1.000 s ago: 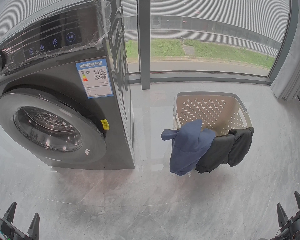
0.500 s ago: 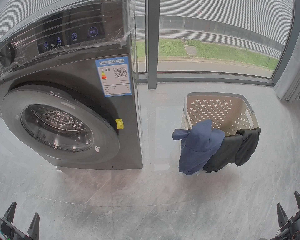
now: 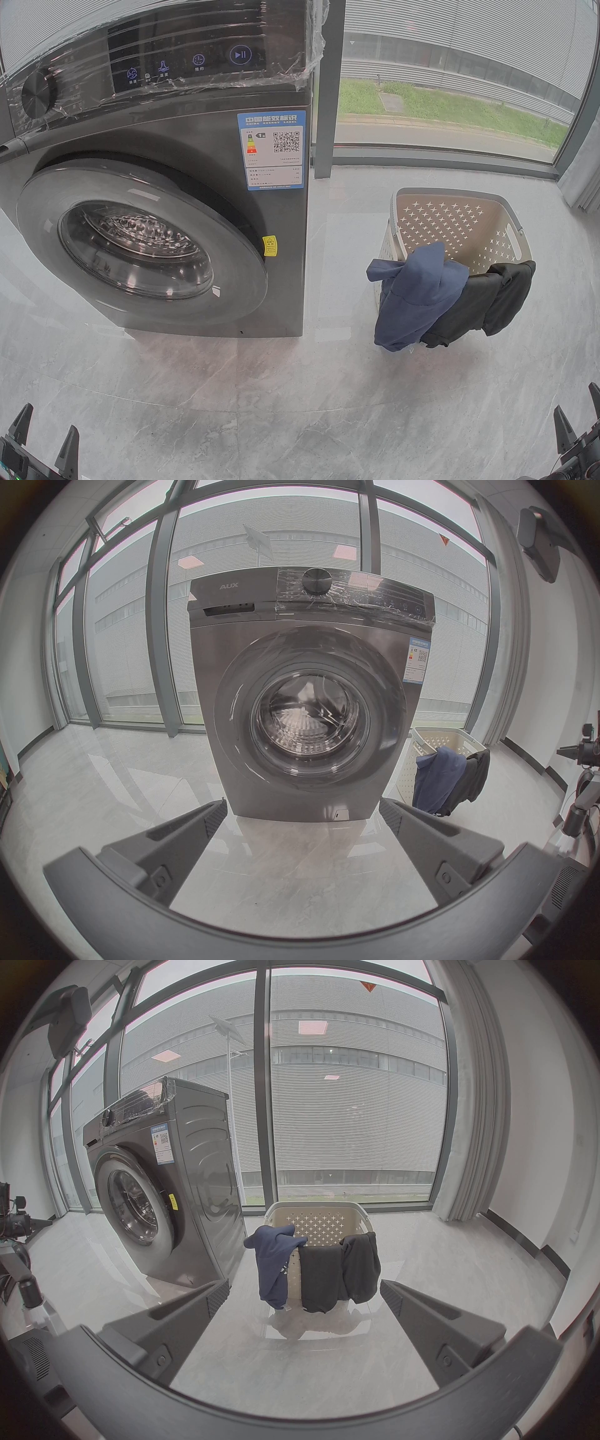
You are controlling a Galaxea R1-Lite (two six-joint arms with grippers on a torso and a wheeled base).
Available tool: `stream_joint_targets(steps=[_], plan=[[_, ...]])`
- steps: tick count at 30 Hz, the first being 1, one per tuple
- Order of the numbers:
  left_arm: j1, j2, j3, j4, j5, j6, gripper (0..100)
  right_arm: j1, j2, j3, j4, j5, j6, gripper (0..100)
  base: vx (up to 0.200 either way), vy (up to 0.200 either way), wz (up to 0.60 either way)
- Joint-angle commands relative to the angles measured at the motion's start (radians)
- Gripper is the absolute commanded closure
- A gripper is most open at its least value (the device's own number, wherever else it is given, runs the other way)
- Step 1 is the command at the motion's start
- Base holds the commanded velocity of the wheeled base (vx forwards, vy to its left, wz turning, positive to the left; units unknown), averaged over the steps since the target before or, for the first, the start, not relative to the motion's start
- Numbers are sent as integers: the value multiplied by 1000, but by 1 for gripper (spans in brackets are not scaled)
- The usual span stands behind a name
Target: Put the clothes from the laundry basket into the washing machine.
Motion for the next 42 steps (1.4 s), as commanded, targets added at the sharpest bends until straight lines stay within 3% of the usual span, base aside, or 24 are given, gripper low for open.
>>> stream_joint_targets(steps=[1,16,25,42], plan=[[0,-13,16,0,0,0,0,0,-18,18,-1,1,0,0,0,200,0],[0,-13,16,0,1,0,0,0,-18,18,-1,1,0,0,0,200,0],[0,-13,16,0,1,0,0,0,-18,18,-1,1,1,0,0,0,0],[0,-13,16,0,1,0,0,0,-18,18,-1,1,1,0,0,200,0]])
